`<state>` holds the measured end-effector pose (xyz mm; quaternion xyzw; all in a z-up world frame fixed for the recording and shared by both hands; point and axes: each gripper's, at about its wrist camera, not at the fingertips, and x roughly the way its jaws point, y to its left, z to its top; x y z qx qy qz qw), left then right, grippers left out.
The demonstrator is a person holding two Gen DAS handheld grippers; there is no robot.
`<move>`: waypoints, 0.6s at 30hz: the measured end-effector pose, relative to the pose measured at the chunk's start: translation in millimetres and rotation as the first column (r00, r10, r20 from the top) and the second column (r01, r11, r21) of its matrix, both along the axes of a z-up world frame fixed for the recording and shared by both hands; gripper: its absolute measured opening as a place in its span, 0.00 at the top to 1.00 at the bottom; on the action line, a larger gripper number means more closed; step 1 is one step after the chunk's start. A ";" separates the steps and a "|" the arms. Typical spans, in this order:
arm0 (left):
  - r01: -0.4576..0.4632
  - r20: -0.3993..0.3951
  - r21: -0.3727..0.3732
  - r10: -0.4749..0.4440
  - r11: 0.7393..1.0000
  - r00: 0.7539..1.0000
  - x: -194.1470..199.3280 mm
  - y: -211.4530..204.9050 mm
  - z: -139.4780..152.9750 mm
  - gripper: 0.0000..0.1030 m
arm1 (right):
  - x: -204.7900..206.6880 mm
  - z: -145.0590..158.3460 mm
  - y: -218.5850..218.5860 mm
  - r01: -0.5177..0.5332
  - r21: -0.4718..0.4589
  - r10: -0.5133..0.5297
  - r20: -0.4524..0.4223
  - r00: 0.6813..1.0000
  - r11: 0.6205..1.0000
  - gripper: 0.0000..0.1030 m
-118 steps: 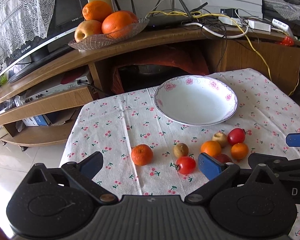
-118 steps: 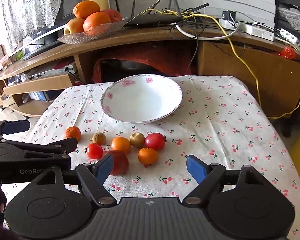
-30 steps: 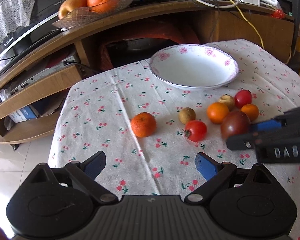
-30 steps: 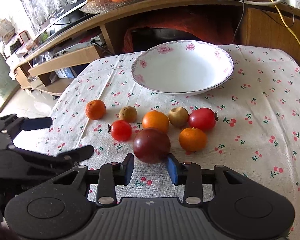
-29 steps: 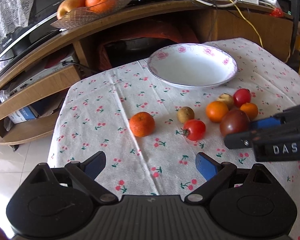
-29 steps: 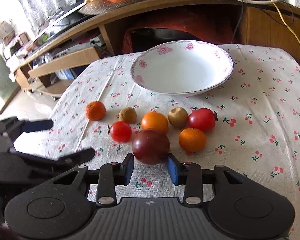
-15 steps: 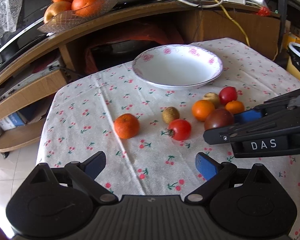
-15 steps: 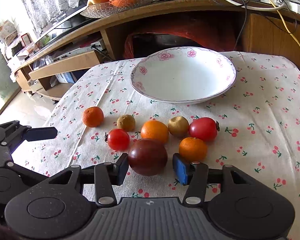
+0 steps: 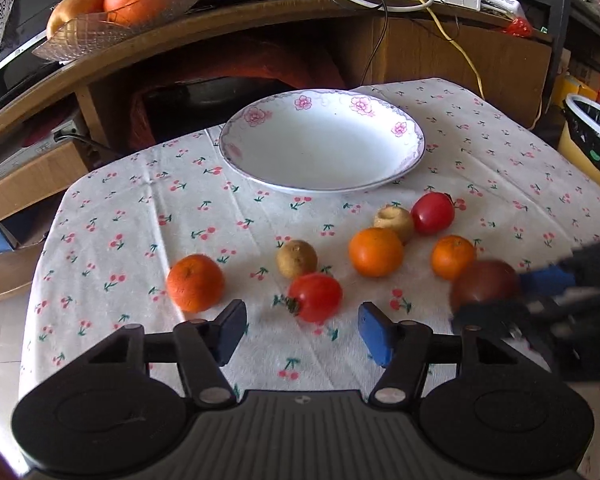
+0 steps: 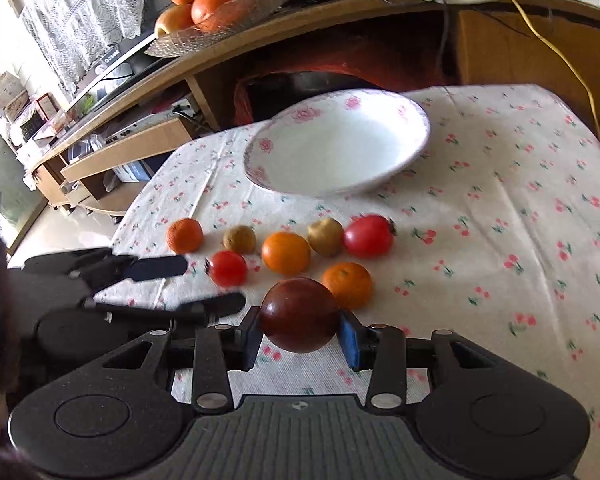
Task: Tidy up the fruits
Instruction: 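Grasp the dark-red tomato with the right gripper while the left grasps a red tomato, then carry both tomatoes over the white bowl and open both grippers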
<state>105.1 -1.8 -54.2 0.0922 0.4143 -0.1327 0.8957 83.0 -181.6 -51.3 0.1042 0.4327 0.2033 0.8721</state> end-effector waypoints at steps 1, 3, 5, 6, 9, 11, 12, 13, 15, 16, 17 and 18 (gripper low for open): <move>0.000 0.000 0.003 0.000 1.000 1.000 1.1 -0.9 -0.9 0.33 | -1.3 -1.7 -3.1 0.004 0.004 -0.004 -0.011 1.000 1.000 0.66; 0.001 0.001 -0.008 -0.001 1.000 1.000 2.0 -0.7 -1.8 0.34 | -2.8 -4.1 -7.7 0.010 0.009 -0.010 -0.028 1.000 1.000 0.65; 0.004 -0.006 -0.028 -0.004 1.000 1.000 3.3 0.1 -2.0 0.39 | -4.0 -5.6 -10.1 0.012 0.006 -0.012 -0.032 0.999 1.000 0.65; 0.007 -0.007 -0.034 -0.008 0.999 1.000 3.4 0.3 -1.6 0.43 | -4.2 -6.0 -11.0 0.014 0.008 -0.013 -0.035 0.999 1.000 0.65; 0.031 -0.016 -0.046 -0.032 0.998 0.999 2.0 -2.3 0.0 0.57 | -4.6 -5.2 -12.6 0.018 0.014 -0.017 -0.041 0.999 1.000 0.65; 0.038 -0.014 -0.027 -0.038 0.999 0.999 2.4 -5.5 1.0 0.59 | -5.7 -4.2 -13.2 0.019 0.016 -0.019 -0.042 0.999 1.000 0.65; 0.040 -0.013 -0.022 -0.040 0.999 0.999 3.4 -6.2 1.2 0.60 | -6.2 -3.4 -13.5 0.018 0.016 -0.017 -0.043 0.999 1.000 0.65; 0.037 -0.017 -0.025 -0.038 0.999 0.999 4.7 -6.0 1.4 0.61 | -6.7 -2.6 -13.8 0.016 0.013 -0.015 -0.043 0.999 1.000 0.65; 0.029 -0.027 -0.028 -0.030 0.999 0.999 5.0 -4.5 2.7 0.64 | -8.1 -1.3 -15.6 0.018 0.007 -0.018 -0.037 0.999 1.000 0.65; 0.025 -0.037 -0.034 -0.027 0.999 0.999 4.3 -3.0 3.4 0.64 | -8.6 -0.4 -16.7 0.020 0.005 -0.020 -0.034 0.999 1.000 0.65; 0.021 -0.044 -0.039 -0.023 0.999 0.999 2.9 -1.6 3.9 0.64 | -9.1 0.8 -18.5 0.025 0.007 -0.025 -0.031 0.999 1.000 0.65; 0.019 -0.047 -0.038 -0.021 0.999 0.999 1.0 -1.0 4.3 0.64 | -9.4 2.0 -20.7 0.030 0.011 -0.030 -0.028 0.999 0.999 0.65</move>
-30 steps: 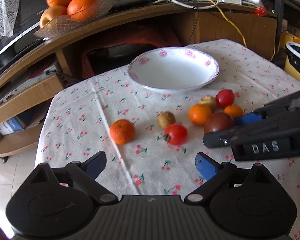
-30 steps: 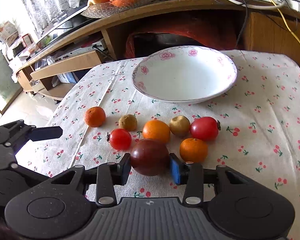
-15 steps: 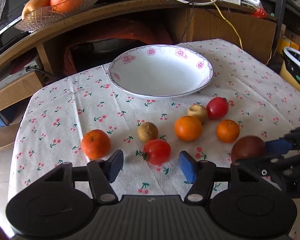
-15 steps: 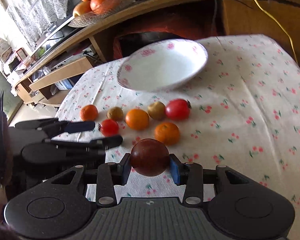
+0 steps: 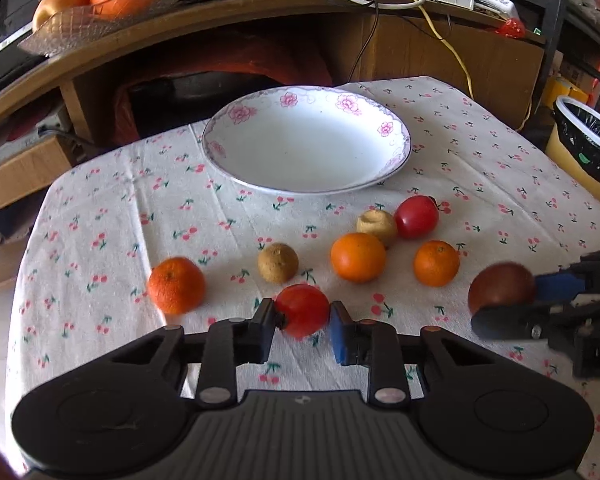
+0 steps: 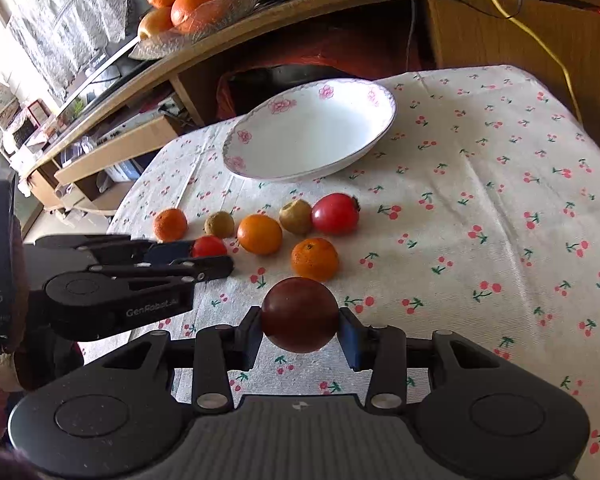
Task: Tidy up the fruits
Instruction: 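Carry both tomatoes over the white bowl and open both grippers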
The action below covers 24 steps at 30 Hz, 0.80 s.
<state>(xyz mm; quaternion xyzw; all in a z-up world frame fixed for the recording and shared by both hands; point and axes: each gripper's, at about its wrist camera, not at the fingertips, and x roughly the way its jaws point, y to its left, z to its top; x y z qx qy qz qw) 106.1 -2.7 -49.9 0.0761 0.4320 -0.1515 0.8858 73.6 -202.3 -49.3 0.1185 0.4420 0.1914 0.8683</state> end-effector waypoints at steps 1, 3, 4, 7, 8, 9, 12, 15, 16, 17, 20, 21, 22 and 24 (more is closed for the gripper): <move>-0.001 0.000 0.003 0.001 1.000 1.000 -2.4 0.3 0.2 0.64 | -0.6 1.0 -2.6 0.004 0.002 -0.004 0.003 1.000 1.000 0.65; -0.003 -0.002 0.001 0.003 1.000 1.000 -6.3 0.9 0.8 0.64 | -0.1 1.7 -5.8 0.014 -0.003 -0.014 0.008 1.000 1.000 0.65; -0.003 -0.004 -0.003 0.003 1.000 1.000 -7.7 1.1 1.6 0.64 | 0.3 1.5 -6.7 0.019 -0.007 -0.019 0.008 1.000 1.000 0.65; 0.002 -0.005 -0.026 -0.002 1.000 1.000 -8.9 0.4 5.4 0.64 | 1.9 2.0 -6.4 0.022 -0.010 -0.022 0.007 1.000 1.000 0.65; 0.007 0.000 -0.031 -0.007 1.000 1.000 -8.5 -1.0 7.1 0.64 | 2.2 2.5 -5.0 0.019 -0.014 -0.019 0.009 1.000 1.000 0.65; 0.012 0.005 -0.035 -0.012 0.999 1.000 -8.0 -2.8 8.8 0.64 | 2.9 3.4 -2.5 0.015 -0.020 -0.015 0.013 1.000 1.000 0.65; 0.029 0.017 -0.050 -0.028 0.998 0.999 -5.0 -6.4 13.8 0.64 | 3.0 6.7 2.9 0.007 -0.033 -0.006 0.031 1.000 0.999 0.65; 0.032 0.026 -0.064 -0.030 0.997 0.999 0.2 -9.0 18.1 0.64 | 6.0 10.7 6.3 0.005 -0.040 -0.003 0.046 0.999 0.999 0.65; 0.032 0.028 -0.068 -0.031 0.997 0.999 2.0 -9.9 19.5 0.64 | 7.8 11.8 7.2 0.006 -0.040 -0.004 0.049 0.999 0.999 0.65; 0.033 0.030 -0.071 -0.031 0.997 0.999 3.6 -10.9 21.0 0.64 | 9.8 12.9 8.4 0.006 -0.040 -0.004 0.051 0.999 0.999 0.65; 0.035 0.045 -0.074 -0.031 0.997 0.999 8.2 -13.5 25.3 0.64 | 13.4 17.0 11.0 0.002 -0.045 0.001 0.067 0.998 0.999 0.65; 0.034 0.048 -0.077 -0.030 0.996 0.998 9.6 -14.0 26.7 0.64 | 14.5 18.2 11.8 0.001 -0.046 0.003 0.072 0.997 0.999 0.65; 0.031 0.050 -0.079 -0.027 0.996 0.998 11.1 -13.8 27.7 0.64 | 15.7 19.4 12.7 -0.001 -0.046 0.004 0.075 0.997 0.999 0.65; 0.024 0.052 -0.088 -0.019 0.996 0.998 13.7 -12.6 29.1 0.64 | 18.8 21.3 14.0 -0.001 -0.044 0.004 0.081 0.997 0.999 0.65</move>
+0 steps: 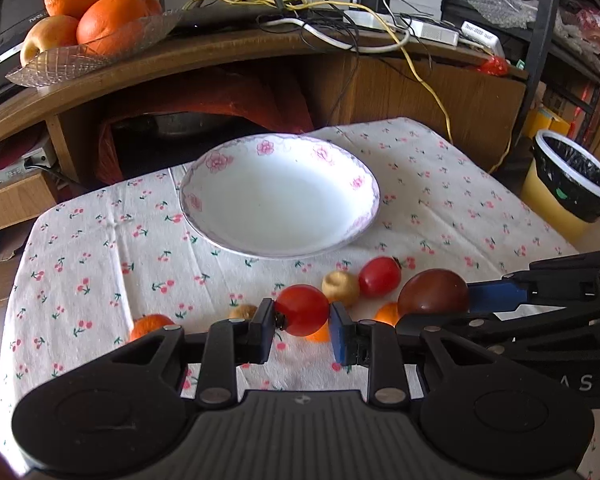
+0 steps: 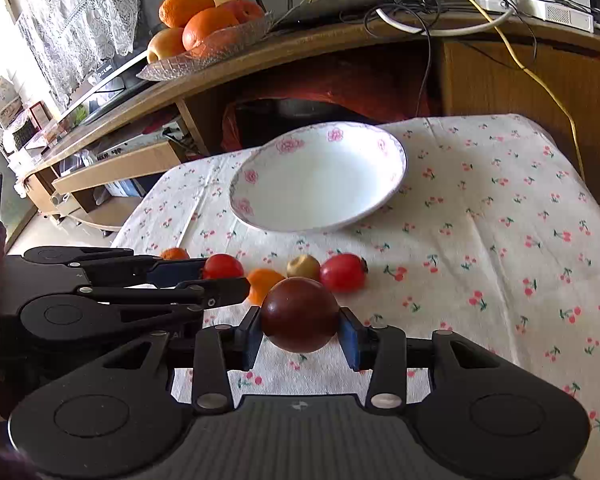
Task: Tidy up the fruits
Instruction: 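Carry both tomatoes over the white bowl and open both grippers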
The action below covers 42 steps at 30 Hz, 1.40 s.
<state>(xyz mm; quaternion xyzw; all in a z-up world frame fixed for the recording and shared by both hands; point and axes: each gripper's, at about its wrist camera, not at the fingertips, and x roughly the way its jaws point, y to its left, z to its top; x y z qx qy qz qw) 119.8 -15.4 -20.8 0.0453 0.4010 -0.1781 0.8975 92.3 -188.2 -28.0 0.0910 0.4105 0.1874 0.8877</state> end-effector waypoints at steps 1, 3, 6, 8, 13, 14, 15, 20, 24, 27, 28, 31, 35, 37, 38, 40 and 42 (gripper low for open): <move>-0.006 0.000 -0.005 0.006 1.000 1.000 1.1 1.0 0.2 0.64 | 1.7 0.9 0.5 0.003 -0.002 -0.003 0.004 1.000 1.000 0.65; -0.017 0.000 -0.012 0.017 1.000 1.000 3.7 2.1 0.7 0.64 | 4.7 2.3 1.2 0.003 -0.002 -0.003 0.010 1.000 1.000 0.65; -0.019 0.009 -0.011 0.019 1.000 1.000 8.3 1.4 2.0 0.64 | 9.0 3.5 1.4 0.006 -0.005 -0.005 0.022 1.000 1.000 0.65; -0.017 0.015 -0.007 0.017 1.000 1.000 12.8 0.3 2.4 0.64 | 12.6 3.9 1.5 0.010 -0.010 -0.010 0.026 1.000 1.000 0.65; -0.026 0.029 -0.010 0.026 1.000 0.999 28.2 -0.7 2.4 0.64 | 25.3 4.4 1.6 0.022 -0.031 -0.021 0.044 0.999 0.999 0.65; -0.027 0.035 -0.008 0.027 1.000 0.999 31.0 -0.9 2.9 0.64 | 28.7 4.9 1.6 0.023 -0.034 -0.021 0.049 0.999 0.999 0.65; -0.028 0.041 -0.005 0.028 1.000 0.999 34.1 -1.1 3.2 0.64 | 32.1 5.4 1.5 0.024 -0.037 -0.022 0.055 0.998 0.999 0.65; -0.033 0.046 0.008 0.033 0.999 0.998 50.2 -0.5 -0.1 0.65 | 50.3 7.7 4.7 0.018 -0.071 -0.011 0.088 0.996 0.997 0.65; -0.045 0.037 0.013 0.045 0.999 0.998 60.6 1.0 -5.3 0.65 | 68.0 10.8 7.7 0.018 -0.093 -0.007 0.114 0.993 0.995 0.65; -0.053 0.033 0.018 0.052 0.998 0.998 67.9 2.4 -8.2 0.65 | 81.1 10.8 10.6 0.015 -0.108 -0.002 0.124 0.992 0.994 0.65; -0.054 0.031 0.021 0.054 0.998 0.998 69.8 2.7 -9.4 0.65 | 84.2 10.0 11.7 0.013 -0.111 0.001 0.124 0.992 0.994 0.65; -0.054 0.027 0.027 0.053 0.998 0.998 75.0 2.0 -13.5 0.65 | 90.2 5.7 13.7 0.014 -0.118 0.000 0.121 0.993 0.993 0.65; -0.050 0.017 0.028 0.049 0.998 0.999 81.3 0.6 -17.3 0.65 | 98.1 -2.2 13.5 0.019 -0.129 -0.005 0.107 0.994 0.991 0.65; -0.045 0.019 0.036 0.045 0.998 0.999 82.6 -0.7 -19.0 0.65 | 101.8 -6.0 13.4 0.018 -0.136 -0.005 0.098 0.995 0.991 0.65; -0.045 0.019 0.037 0.044 0.998 0.999 82.9 -0.5 -19.4 0.65 | 102.8 -7.8 12.8 0.017 -0.139 -0.003 0.096 0.995 0.990 0.64; -0.047 0.017 0.037 0.047 0.998 0.999 84.4 -0.2 -19.9 0.65 | 104.9 -10.5 12.5 0.014 -0.143 -0.001 0.089 0.996 0.990 0.64; -0.049 0.017 0.038 0.049 0.998 0.999 85.3 0.0 -20.3 0.64 | 106.4 -11.7 11.9 0.009 -0.138 0.003 0.086 0.996 0.990 0.63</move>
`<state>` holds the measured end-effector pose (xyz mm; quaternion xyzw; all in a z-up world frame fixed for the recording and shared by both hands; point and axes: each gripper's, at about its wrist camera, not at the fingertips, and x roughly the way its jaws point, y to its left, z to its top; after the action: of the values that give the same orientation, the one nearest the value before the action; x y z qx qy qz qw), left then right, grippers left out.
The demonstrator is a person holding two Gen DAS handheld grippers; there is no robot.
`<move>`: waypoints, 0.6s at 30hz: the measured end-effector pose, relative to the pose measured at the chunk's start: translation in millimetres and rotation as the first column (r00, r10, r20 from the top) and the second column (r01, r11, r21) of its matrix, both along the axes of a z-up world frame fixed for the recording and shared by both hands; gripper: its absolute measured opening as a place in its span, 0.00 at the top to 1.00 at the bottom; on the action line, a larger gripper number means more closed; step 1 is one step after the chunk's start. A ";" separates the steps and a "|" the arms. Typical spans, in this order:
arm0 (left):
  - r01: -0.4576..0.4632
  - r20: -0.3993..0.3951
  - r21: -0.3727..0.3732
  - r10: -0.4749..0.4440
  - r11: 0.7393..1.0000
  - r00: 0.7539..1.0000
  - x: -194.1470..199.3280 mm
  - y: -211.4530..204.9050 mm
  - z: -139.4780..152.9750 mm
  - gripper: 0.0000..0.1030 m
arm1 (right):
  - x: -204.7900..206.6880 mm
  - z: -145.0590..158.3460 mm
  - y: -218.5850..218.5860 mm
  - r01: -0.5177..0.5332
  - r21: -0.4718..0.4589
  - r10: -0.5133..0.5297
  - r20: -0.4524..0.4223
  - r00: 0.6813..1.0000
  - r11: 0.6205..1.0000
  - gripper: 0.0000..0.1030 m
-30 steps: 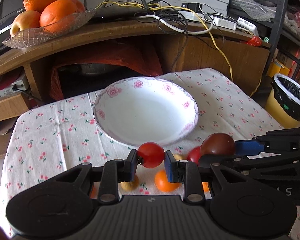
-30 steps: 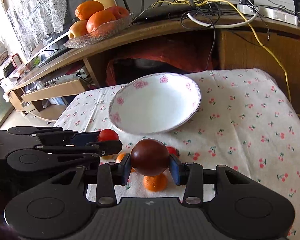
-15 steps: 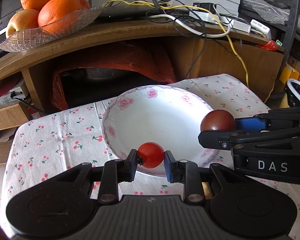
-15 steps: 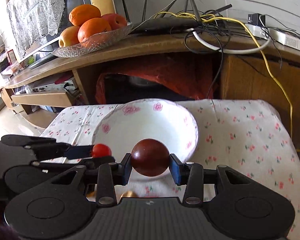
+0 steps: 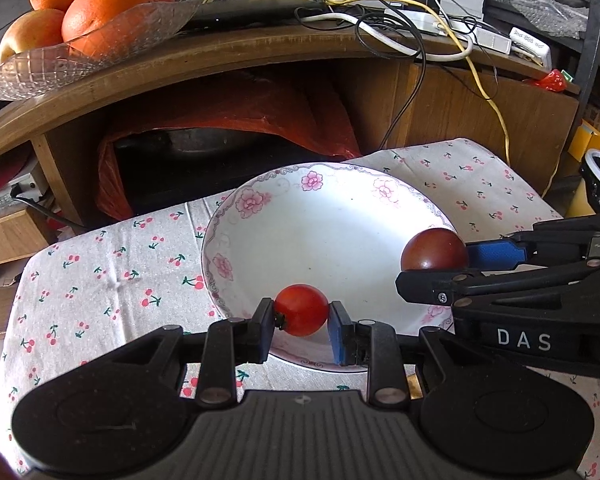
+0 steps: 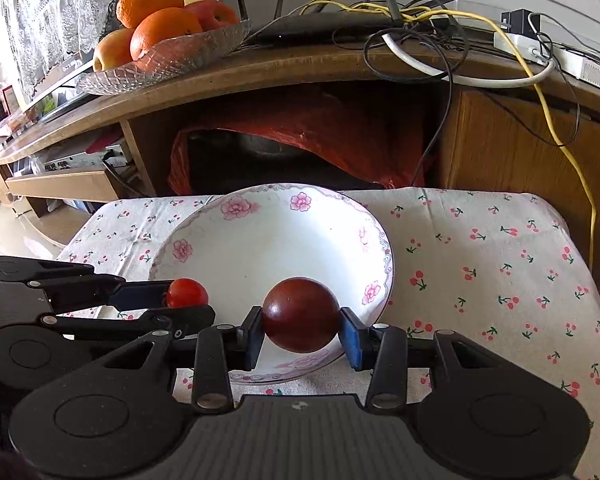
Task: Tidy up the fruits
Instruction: 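Carry both tomatoes over the white bowl and open both grippers, then lift both open grippers up and back out of the bowl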
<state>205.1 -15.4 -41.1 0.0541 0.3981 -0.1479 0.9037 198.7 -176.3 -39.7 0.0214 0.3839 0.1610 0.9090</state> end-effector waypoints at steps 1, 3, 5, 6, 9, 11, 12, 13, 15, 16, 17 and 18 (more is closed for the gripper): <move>-0.002 0.001 0.002 0.002 1.000 1.000 0.5 -0.3 0.1 0.64 | 0.9 0.0 0.0 -0.001 0.001 0.001 -0.003 1.000 1.000 0.63; -0.002 0.000 0.004 0.002 1.000 1.000 1.5 -1.0 0.0 0.64 | 2.0 0.4 0.4 0.000 -0.001 0.000 -0.007 1.000 1.000 0.62; -0.001 0.000 0.007 0.001 1.000 1.000 1.7 -1.1 0.1 0.64 | 2.5 0.5 0.8 -0.002 -0.005 0.002 -0.007 1.000 1.000 0.62; 0.000 0.000 0.008 0.000 1.000 1.000 1.5 -1.1 0.1 0.63 | 2.9 0.5 1.3 -0.003 -0.008 0.003 -0.007 1.000 1.000 0.62; -0.003 -0.001 0.008 0.003 1.000 1.000 1.1 -0.5 0.5 0.63 | 3.1 0.9 1.6 -0.005 -0.015 0.005 -0.005 1.000 1.000 0.62; -0.006 0.000 0.007 0.006 1.000 1.000 1.1 0.1 1.0 0.62 | 3.5 1.5 1.5 -0.003 -0.018 0.003 -0.005 1.000 1.000 0.62; -0.009 0.001 0.005 0.009 1.000 1.000 1.1 0.5 1.4 0.61 | 3.9 1.8 1.5 -0.003 -0.020 0.003 -0.003 1.000 1.000 0.62; -0.010 0.001 0.004 0.010 1.000 1.000 1.1 1.0 1.7 0.61 | 4.2 2.1 1.8 -0.003 -0.022 0.003 -0.003 1.000 1.000 0.62; -0.011 0.003 0.002 0.011 1.000 1.000 0.7 1.7 2.1 0.60 | 4.8 2.3 1.5 0.000 -0.022 0.000 -0.005 1.000 1.000 0.62; -0.012 0.003 0.001 0.012 1.000 1.000 0.4 2.1 2.2 0.59 | 4.8 2.4 1.5 0.002 -0.023 -0.002 -0.003 1.000 1.000 0.62; -0.015 0.005 0.001 0.015 1.000 1.000 0.1 2.7 2.4 0.59 | 4.4 2.7 1.5 0.004 -0.025 -0.004 0.001 1.000 1.000 0.62; -0.017 0.007 -0.002 0.017 1.000 1.000 -0.4 3.4 3.2 0.58 | 4.0 3.2 1.3 0.004 -0.026 -0.004 0.004 1.000 1.000 0.62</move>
<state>204.7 -11.9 -37.9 0.0505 0.3955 -0.1404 0.9063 202.7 -175.1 -36.5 0.0100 0.3842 0.1542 0.9102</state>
